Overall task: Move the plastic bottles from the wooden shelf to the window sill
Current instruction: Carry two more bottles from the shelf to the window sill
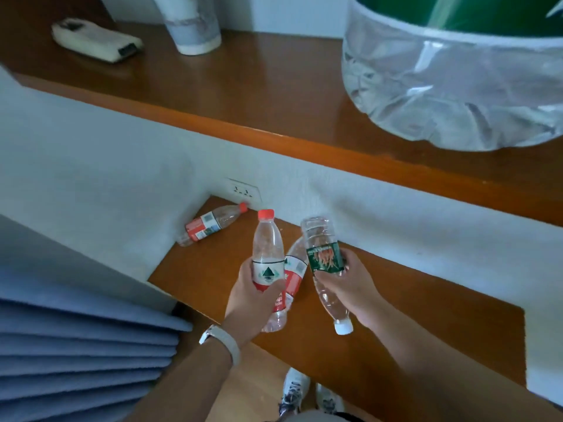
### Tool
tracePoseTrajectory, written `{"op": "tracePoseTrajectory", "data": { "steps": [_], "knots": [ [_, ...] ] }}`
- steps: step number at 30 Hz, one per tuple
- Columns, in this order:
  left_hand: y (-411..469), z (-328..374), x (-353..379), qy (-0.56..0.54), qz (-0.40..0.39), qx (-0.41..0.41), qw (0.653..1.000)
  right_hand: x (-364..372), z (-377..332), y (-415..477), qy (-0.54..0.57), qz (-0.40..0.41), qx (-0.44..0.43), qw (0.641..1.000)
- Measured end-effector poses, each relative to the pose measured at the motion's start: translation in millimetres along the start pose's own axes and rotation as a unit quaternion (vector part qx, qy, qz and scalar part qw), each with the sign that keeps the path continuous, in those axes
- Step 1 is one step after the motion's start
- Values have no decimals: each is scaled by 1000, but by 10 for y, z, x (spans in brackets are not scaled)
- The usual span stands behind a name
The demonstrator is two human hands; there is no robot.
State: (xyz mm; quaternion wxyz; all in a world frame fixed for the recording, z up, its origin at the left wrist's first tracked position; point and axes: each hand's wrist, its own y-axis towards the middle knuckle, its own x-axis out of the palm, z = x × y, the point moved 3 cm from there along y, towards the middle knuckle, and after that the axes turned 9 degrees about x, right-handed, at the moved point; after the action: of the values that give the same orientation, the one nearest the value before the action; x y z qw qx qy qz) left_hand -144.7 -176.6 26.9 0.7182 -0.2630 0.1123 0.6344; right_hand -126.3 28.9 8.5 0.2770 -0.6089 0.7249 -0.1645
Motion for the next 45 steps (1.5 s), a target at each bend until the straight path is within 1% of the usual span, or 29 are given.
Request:
{"op": "tracePoseTrajectory", "data": {
  "steps": [4, 10, 16, 21, 29, 32, 36, 41, 45],
  "knots": [
    [-247, 36, -173, -25, 69, -16, 997, 219, -106, -2, -19, -56, -25, 998],
    [-620, 1, -437, -110, 194, -35, 974, 632, -267, -23, -44, -202, -62, 976],
    [-944, -95, -732, -149, 283, -54, 946, 1000, -393, -226, -70, -259, -82, 960],
    [-1148, -201, -932, -151, 318, -58, 934, 1209, -511, -395, -79, -281, -113, 950],
    [-1516, -460, -1278, -161, 353, -50, 920, 1590, -461, -690, -77, -325, -120, 935],
    [-1718, -618, -1466, -169, 363, -46, 915, 1816, -414, -859, -83, -328, -132, 932],
    [-2064, -890, -1814, -179, 378, -36, 908, 2226, -317, -1171, -89, -326, -146, 930],
    [-2665, -1330, -2223, -219, 401, -29, 889, 2862, -156, -1665, -122, -347, -144, 919],
    [-3234, -1824, -2533, -252, 431, -38, 866, 3435, -15, -2144, -144, -367, -152, 906]
  ]
}}
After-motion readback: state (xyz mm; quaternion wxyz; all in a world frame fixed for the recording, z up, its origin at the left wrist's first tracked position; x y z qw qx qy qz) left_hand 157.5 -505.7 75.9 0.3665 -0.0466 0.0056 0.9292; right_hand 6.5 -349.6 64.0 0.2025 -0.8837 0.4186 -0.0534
